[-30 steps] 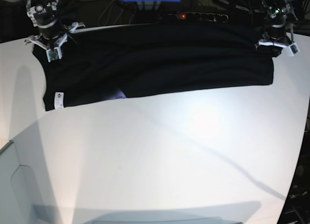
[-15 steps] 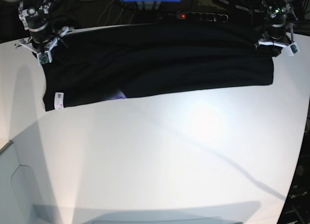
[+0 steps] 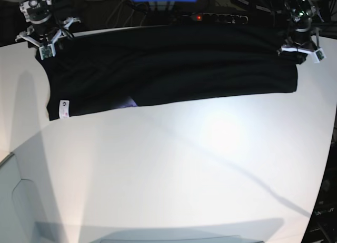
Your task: Fold the T-shirt properly
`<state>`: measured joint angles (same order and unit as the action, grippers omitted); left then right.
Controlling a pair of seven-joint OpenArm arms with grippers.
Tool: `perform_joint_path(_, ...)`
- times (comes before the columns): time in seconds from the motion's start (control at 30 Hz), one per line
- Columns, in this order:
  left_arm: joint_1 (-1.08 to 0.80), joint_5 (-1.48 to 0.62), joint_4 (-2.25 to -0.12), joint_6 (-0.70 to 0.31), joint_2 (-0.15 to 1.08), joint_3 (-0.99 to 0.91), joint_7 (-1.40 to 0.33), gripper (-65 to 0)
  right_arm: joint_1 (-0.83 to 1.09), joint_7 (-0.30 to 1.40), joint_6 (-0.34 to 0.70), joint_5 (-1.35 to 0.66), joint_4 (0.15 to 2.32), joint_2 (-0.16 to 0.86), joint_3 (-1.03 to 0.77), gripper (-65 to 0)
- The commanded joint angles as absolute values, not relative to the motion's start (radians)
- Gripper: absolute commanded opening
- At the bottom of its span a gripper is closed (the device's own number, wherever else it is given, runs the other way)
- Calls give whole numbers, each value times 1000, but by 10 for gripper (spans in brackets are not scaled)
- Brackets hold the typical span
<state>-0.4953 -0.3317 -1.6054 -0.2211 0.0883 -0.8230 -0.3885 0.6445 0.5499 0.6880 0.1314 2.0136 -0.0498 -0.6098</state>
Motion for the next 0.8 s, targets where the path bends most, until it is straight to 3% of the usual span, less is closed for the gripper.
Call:
perform_joint_path(0.0,-503,-335,-1624,-214,102,-828,-366,-649,667,541,698,128,2031,-44,-618,-326)
perform_joint_path(0.77,-504,-341,-1616,-214,102,-828,-366,-649,700,542,698,133,1972,-44,-539,-323)
